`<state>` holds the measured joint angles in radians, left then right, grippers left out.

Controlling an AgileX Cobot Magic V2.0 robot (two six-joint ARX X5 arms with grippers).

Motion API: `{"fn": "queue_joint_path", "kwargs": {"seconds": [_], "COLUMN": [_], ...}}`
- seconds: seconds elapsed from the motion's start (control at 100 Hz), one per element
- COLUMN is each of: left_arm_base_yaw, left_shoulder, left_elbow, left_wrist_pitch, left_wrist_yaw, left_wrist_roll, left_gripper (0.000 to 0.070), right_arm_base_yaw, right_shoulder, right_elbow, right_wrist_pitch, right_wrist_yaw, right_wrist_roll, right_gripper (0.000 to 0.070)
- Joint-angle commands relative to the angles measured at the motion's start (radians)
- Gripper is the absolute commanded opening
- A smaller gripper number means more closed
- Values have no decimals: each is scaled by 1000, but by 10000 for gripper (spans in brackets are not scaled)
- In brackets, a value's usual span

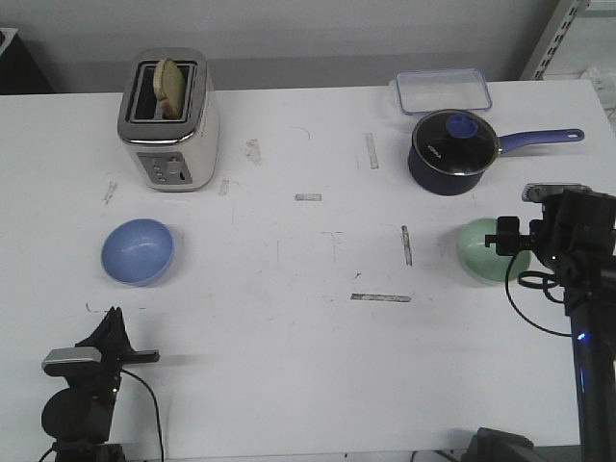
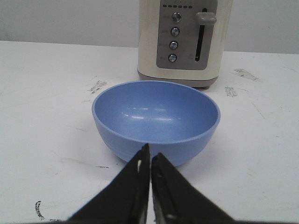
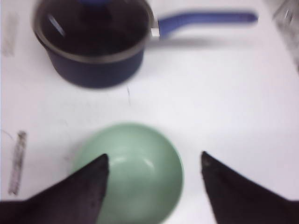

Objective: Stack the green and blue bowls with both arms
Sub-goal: 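Reach the right gripper down to the pale green bowl rim and grasp it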

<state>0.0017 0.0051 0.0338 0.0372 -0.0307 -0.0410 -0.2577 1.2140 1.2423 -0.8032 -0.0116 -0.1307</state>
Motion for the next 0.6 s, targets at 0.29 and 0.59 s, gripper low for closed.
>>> {"fn": "queue_joint_path", "kwargs": {"seconds": [0.29,0.59], "left_arm_base_yaw": [-2,-2], "left_shoulder": [-1,-1], "left_elbow": [-21,-21], "left_wrist_pitch": [8,8], "left_wrist_yaw": [-2,-2], "left_wrist_roll": [-1,-1], "left_gripper": [2,2], "right_arm_base_yaw": [-145,-147], "right_shoulder": [228,353], "right_elbow": [21,20], "right_wrist_pitch": [-60,-24], "right_wrist_yaw": [-97,-98], "right_wrist_roll": [-31,-31], "right_gripper": [528,459]}}
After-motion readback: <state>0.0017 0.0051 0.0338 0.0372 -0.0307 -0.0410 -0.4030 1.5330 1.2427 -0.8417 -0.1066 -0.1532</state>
